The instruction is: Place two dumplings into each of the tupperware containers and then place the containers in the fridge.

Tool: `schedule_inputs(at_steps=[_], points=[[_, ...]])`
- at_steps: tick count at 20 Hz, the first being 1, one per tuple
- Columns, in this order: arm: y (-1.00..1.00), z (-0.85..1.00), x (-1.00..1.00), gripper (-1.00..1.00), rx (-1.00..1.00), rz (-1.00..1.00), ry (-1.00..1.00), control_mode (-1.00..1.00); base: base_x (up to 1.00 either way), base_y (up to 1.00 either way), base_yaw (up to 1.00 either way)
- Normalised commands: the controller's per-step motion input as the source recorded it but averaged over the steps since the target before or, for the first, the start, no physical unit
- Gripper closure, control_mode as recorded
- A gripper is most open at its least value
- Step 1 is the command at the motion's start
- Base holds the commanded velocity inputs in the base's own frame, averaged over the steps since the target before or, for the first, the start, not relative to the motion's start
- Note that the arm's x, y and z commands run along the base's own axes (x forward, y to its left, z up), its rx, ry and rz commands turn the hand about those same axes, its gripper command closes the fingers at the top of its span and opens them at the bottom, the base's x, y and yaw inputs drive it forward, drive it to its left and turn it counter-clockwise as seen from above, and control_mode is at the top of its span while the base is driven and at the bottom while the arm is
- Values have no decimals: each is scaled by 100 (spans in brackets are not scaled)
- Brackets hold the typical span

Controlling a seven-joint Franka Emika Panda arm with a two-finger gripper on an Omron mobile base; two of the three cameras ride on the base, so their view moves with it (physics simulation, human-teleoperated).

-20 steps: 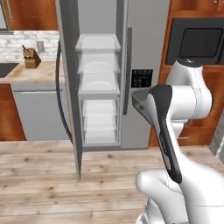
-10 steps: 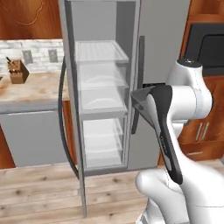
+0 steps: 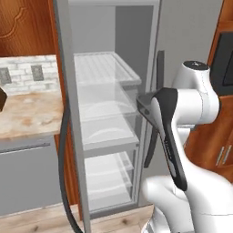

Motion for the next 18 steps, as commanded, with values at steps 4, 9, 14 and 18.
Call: schedule_inputs(at_steps=[4,9,14,18], points=[[0,0,0,100,0,0,0,100,54,0,-1],[0,0,0,100,0,0,0,100,49,2,-1],[0,0,0,100,0,0,0,100,28,14,-1],[0,0,0,100,0,0,0,100,6,30,0]])
